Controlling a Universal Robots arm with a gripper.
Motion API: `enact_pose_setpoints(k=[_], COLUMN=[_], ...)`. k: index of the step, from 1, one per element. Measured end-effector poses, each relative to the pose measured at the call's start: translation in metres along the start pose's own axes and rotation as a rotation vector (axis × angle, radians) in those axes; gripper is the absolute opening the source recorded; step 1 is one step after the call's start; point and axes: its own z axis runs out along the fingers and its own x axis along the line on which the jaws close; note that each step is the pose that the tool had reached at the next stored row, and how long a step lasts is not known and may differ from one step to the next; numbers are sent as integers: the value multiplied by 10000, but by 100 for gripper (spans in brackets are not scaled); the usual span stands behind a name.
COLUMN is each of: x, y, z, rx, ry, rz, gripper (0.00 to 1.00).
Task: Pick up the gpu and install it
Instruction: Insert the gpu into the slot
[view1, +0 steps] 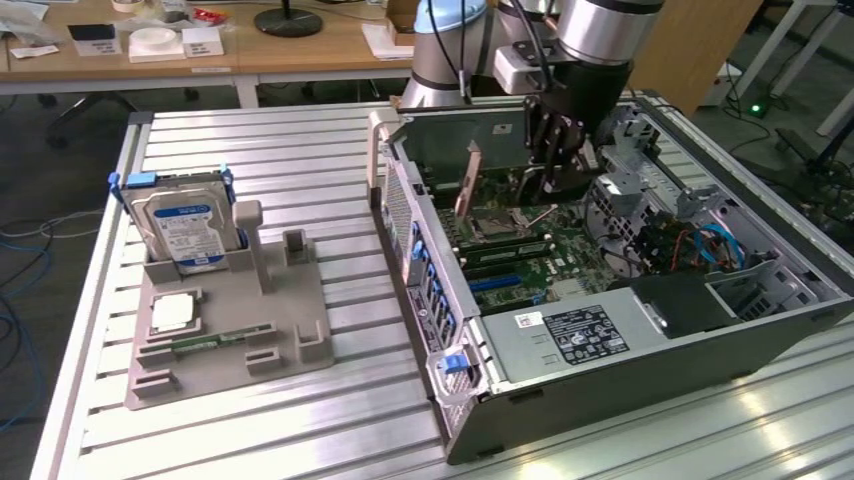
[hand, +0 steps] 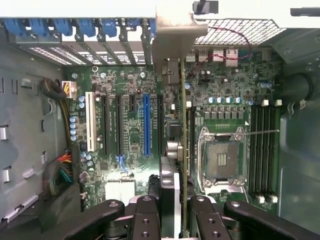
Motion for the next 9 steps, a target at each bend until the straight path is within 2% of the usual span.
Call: enact_pose_setpoints(k=[6,9], x=[73,78], y=[0,36], z=[41,72], rx=[2,1], ry=[-3,-1], rz=[2,1], gripper=[28,28])
